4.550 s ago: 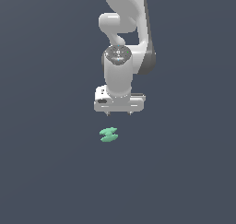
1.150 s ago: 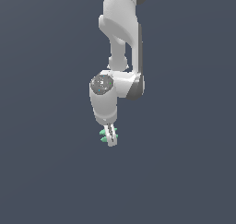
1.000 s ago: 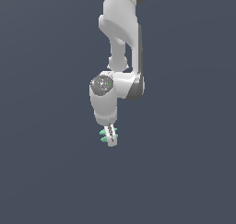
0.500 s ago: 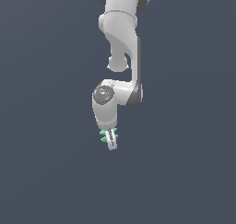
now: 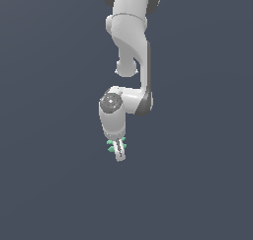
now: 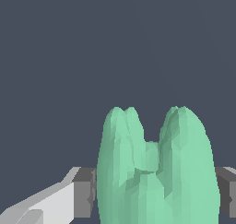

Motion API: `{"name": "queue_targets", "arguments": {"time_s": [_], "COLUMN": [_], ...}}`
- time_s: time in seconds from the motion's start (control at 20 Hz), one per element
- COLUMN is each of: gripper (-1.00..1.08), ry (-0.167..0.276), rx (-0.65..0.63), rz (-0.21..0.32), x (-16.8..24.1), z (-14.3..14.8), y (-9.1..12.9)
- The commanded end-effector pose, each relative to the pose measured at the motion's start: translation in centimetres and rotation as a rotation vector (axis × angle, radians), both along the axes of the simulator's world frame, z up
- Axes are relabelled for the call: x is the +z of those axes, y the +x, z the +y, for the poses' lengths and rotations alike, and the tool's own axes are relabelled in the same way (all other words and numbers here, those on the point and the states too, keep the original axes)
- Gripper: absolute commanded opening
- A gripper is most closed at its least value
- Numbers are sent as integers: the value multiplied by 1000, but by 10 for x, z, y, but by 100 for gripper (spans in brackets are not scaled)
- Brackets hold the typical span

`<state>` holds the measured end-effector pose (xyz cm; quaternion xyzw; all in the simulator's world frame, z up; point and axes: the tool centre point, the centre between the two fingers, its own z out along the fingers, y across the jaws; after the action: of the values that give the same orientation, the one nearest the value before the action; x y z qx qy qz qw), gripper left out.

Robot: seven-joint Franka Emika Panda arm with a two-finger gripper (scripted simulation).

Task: Pick up the object and move it to a goal position.

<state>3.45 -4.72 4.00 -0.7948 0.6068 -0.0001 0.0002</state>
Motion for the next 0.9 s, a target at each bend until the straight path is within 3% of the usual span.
{"name": "queue_targets", "arguments": {"time_s": [0.0, 0.45, 0.85], "gripper": [-100, -100, -100], "ry": [0, 0, 1], "rx": [0, 0, 0], "rz": [1, 0, 0], "x": [-1, 4, 26], "z": [0, 5, 27], "y": [0, -4, -25]}}
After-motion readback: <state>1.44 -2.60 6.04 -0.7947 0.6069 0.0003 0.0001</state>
